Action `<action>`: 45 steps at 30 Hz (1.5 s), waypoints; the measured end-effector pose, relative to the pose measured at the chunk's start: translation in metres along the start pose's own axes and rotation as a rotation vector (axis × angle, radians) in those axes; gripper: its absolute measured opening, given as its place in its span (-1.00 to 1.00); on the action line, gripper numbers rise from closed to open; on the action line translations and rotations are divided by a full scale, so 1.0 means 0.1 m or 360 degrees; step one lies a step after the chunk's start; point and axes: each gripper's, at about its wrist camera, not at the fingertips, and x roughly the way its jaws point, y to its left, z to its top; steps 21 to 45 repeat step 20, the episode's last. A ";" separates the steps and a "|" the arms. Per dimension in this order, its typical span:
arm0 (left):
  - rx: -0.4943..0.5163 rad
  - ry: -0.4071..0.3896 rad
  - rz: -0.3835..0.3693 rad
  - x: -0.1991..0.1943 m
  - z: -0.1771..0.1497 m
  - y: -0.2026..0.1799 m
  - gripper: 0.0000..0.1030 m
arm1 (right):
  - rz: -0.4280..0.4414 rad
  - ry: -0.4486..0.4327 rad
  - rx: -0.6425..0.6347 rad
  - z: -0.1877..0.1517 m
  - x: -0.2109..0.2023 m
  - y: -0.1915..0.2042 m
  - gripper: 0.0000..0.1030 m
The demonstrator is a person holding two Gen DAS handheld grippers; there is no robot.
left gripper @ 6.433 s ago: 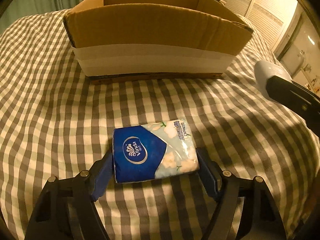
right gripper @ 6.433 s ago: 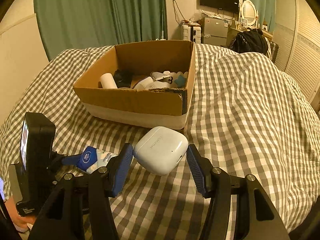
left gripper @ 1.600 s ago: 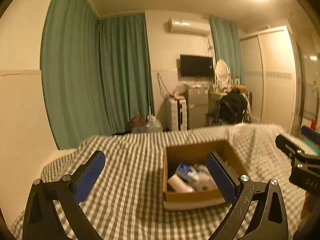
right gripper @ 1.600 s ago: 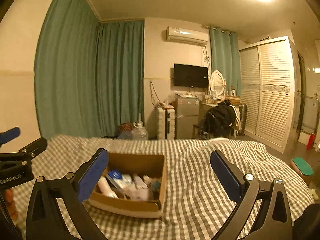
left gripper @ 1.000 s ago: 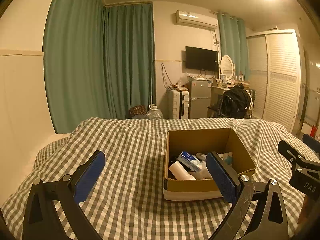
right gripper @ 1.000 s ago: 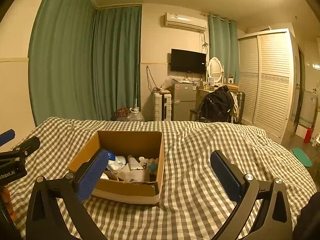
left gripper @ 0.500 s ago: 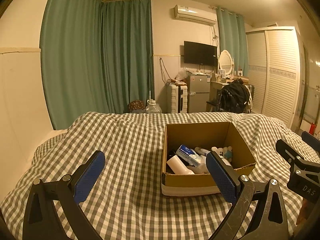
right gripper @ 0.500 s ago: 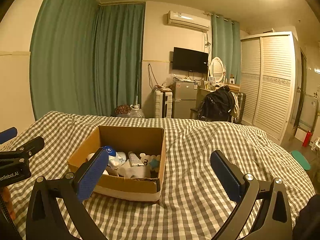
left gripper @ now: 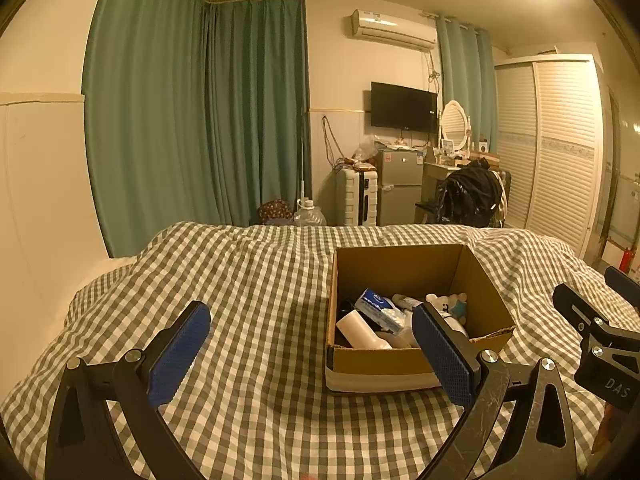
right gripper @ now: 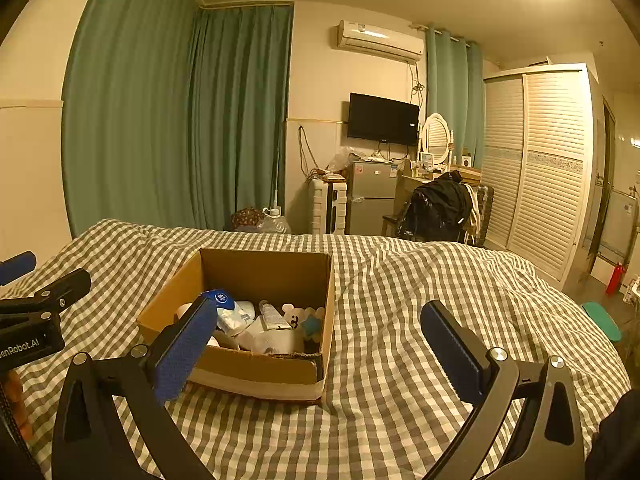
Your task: Organize objects
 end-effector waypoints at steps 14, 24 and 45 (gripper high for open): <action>0.0037 0.0003 0.0021 0.02 -0.01 -0.02 1.00 | 0.0001 0.0007 -0.0015 -0.02 0.01 0.03 0.99; 0.0031 0.0003 0.0018 0.03 -0.02 0.00 1.00 | 0.0004 0.0021 -0.0005 -0.03 0.02 0.03 0.98; 0.0031 0.0003 0.0018 0.03 -0.02 0.00 1.00 | 0.0004 0.0021 -0.0005 -0.03 0.02 0.03 0.98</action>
